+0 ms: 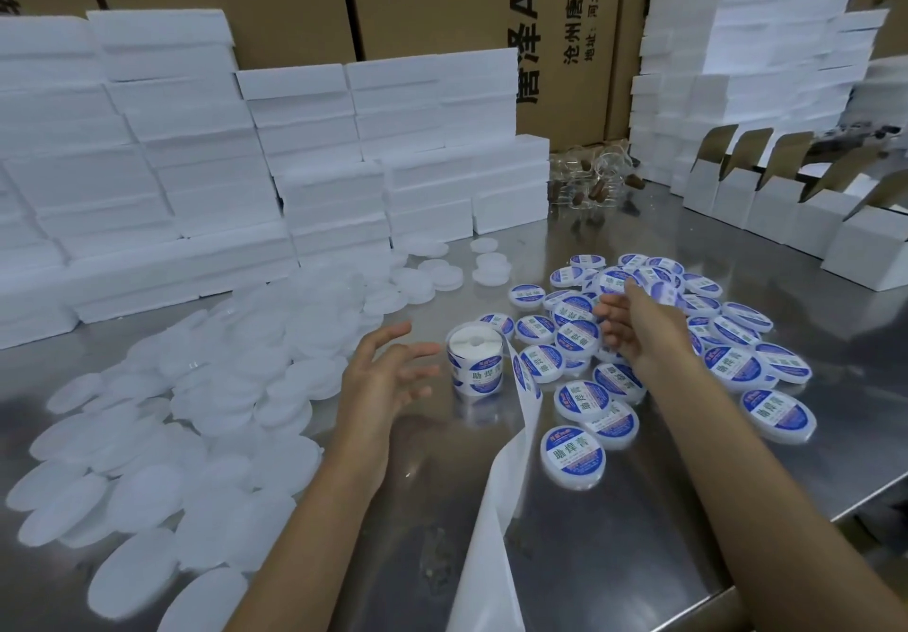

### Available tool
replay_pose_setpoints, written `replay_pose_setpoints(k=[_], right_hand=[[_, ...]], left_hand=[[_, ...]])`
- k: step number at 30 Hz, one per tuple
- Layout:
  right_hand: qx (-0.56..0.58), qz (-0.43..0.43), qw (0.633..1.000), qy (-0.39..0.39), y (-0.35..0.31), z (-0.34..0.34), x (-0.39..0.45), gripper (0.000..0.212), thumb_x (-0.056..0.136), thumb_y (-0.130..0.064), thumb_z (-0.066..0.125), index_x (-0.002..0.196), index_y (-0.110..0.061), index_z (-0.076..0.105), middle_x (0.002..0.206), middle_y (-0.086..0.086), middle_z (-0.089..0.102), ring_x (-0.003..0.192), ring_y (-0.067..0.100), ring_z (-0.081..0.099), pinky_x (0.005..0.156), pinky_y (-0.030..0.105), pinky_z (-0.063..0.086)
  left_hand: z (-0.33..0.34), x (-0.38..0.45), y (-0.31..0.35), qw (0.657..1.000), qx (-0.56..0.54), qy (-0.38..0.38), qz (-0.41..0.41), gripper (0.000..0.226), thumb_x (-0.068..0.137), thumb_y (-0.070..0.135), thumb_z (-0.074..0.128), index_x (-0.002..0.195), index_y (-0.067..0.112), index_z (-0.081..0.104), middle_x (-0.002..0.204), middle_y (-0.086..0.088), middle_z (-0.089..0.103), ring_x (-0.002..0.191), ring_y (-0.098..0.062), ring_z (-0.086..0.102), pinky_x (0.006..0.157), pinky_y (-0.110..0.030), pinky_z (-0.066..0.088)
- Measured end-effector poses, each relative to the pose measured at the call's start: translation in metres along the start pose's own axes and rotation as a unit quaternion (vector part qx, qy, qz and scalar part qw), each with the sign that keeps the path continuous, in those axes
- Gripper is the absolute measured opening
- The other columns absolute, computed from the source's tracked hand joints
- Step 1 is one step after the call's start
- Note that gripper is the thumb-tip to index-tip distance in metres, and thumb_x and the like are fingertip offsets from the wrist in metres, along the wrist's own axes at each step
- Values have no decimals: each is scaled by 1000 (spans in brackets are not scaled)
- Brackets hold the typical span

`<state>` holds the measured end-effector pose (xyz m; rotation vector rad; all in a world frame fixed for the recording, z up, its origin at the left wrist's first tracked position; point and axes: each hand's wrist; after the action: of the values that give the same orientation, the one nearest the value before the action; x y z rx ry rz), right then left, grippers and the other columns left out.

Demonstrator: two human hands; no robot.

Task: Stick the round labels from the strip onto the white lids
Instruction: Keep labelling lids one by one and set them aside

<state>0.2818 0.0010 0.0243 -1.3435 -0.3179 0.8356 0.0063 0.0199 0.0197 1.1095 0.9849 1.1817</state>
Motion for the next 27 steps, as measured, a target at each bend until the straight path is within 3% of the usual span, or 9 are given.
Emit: replay_pose_setpoints(k=[7,12,16,20,24,27], right_hand=[[-72,-36,997,-2,7,4,-4,37,104,-30,48,85,-7,69,55,1,67,39,9,51,40,23,40],[-177,-159,971,-27,12,20,-22,34,103,-28,48,83,-9,69,56,2,66,42,10,51,39,22,39],[-290,-318,901,-64,12,54,-53,26,98,-23,54,84,-8,71,69,3,69,62,14,62,60,29,48],[-353,-417,821,-166,20,103,-95,15,94,-20,59,87,-11,69,76,-2,69,68,13,61,68,26,46],[-437,-416,740,-298,42,149,-117,17,93,-18,57,103,-16,71,98,-4,71,86,13,61,79,26,45],[-503,-355,707,-348,62,175,-120,31,96,-34,58,122,-18,64,118,-1,66,107,18,59,87,30,44]], left_hand=[[-8,6,-7,997,-2,71,-37,22,100,2,47,109,12,65,93,-12,74,75,-21,69,65,-30,57],[-7,8,-9,995,10,84,-43,27,98,-2,41,107,9,64,85,-11,69,61,-17,60,59,-29,52],[-7,8,-10,993,6,118,-21,32,94,-6,35,100,8,64,76,-9,60,55,-15,49,44,-22,43],[-17,11,1,975,-33,215,39,36,89,-6,32,92,13,62,73,-5,57,51,-13,48,45,-22,40],[-38,15,17,946,-80,300,93,36,89,-3,32,89,16,62,69,-3,57,48,-11,49,43,-20,42],[-55,18,24,929,-98,341,105,36,89,-2,32,88,18,63,69,-2,58,48,-9,50,45,-20,44]])
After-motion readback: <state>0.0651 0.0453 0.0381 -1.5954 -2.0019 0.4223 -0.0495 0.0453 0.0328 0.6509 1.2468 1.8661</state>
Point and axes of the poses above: each hand's wrist, its own x-axis towards the middle knuckle, its own z-axis out of the palm, y = z × x
